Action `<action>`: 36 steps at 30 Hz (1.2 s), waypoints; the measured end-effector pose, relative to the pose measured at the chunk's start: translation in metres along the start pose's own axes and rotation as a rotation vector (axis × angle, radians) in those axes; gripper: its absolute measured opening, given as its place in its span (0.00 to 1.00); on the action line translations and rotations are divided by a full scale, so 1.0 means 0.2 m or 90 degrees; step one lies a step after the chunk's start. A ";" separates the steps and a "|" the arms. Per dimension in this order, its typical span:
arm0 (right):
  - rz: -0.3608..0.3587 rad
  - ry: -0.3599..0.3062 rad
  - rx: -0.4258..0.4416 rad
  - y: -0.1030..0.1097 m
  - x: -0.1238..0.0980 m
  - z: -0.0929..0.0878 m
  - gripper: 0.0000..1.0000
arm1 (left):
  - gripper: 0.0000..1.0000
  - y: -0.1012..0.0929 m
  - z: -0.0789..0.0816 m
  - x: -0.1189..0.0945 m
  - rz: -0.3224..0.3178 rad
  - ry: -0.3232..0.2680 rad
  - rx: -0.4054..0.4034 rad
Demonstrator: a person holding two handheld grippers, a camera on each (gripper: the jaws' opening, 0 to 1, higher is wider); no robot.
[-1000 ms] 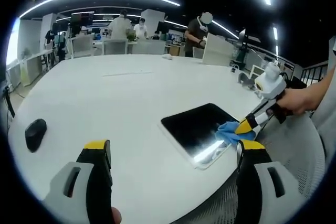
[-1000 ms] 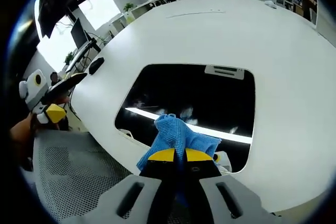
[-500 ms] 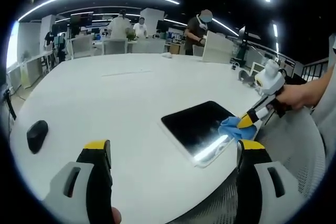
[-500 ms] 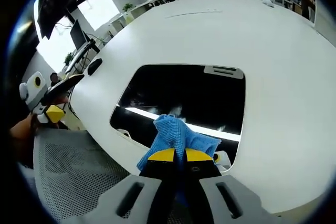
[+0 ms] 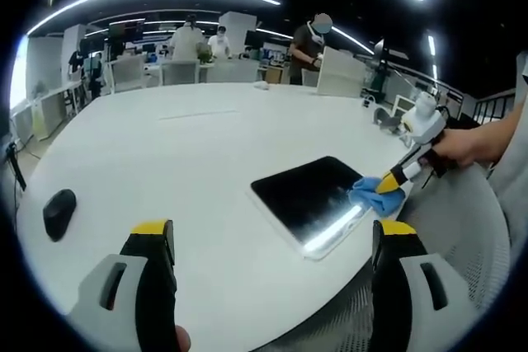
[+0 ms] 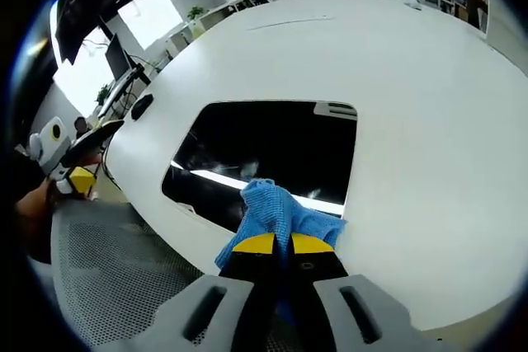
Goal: Wipe the mirror surface with the cleaning cloth until all visible marks leave the cleaned area.
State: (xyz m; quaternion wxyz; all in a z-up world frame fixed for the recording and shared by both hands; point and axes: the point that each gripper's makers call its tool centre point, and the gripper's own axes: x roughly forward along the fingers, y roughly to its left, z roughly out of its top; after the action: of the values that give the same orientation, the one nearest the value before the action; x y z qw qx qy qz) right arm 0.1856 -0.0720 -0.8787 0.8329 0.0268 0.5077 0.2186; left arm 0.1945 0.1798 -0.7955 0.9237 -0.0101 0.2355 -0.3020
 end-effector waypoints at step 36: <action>-0.046 -0.028 -0.032 -0.11 0.09 0.20 0.00 | 0.99 0.02 -0.02 -0.03 0.011 -0.002 -0.012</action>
State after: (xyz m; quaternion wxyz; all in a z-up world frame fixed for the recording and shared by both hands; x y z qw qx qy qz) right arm 0.2338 -0.0778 -0.8802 0.8516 -0.0078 0.4844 0.2004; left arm 0.1899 0.1873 -0.7966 0.9266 -0.0175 0.2369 -0.2917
